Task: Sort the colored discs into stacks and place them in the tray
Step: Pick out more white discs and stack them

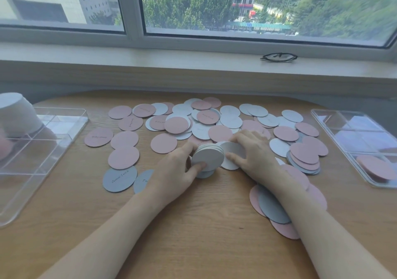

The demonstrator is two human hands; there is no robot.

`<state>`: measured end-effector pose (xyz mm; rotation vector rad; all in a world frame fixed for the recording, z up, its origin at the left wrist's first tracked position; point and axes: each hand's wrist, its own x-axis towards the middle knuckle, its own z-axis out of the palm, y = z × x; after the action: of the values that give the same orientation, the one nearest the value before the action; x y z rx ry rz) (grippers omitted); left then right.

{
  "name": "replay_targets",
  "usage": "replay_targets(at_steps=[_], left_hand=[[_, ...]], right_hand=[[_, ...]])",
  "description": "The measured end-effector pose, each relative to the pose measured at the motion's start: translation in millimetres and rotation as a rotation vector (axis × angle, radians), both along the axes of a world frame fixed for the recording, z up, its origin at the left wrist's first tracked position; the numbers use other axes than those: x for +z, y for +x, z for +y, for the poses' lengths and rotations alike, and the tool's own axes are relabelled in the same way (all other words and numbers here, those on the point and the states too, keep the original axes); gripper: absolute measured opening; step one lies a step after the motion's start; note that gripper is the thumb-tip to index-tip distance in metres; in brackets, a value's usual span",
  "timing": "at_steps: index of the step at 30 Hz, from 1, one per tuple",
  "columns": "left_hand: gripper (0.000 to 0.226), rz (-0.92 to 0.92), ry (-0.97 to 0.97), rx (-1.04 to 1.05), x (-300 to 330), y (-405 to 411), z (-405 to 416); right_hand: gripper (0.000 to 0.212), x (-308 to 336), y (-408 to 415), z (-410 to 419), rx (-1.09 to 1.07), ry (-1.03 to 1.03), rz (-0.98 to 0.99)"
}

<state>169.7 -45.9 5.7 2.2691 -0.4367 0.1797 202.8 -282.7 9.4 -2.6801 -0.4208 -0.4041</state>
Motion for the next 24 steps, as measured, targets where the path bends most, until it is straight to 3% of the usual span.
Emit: replay_targets(at_steps=[3,5,9,12,16,24], left_hand=[[0.017,-0.002,0.005,-0.003,-1,0,0],[0.017,-0.005,-0.001,-0.012,-2,1,1],[0.017,0.003,0.002,-0.029,-2,2,2],[0.018,0.003,0.02,-0.033,-3,2,2],[0.018,0.017,-0.005,-0.052,-4,3,2],[0.017,0.006,-0.032,-0.101,1,0,2]], right_hand=[[0.027,2,-1,0,0.031,0.144,-0.072],[0.034,6,-4,0,0.036,0.202,-0.117],[0.044,10,-6,-2,0.039,0.181,-0.125],[0.034,9,-5,-5,0.049,0.114,-0.087],[0.02,13,-12,-8,0.034,0.228,-0.004],[0.017,25,-28,1,-0.013,0.786,0.147]])
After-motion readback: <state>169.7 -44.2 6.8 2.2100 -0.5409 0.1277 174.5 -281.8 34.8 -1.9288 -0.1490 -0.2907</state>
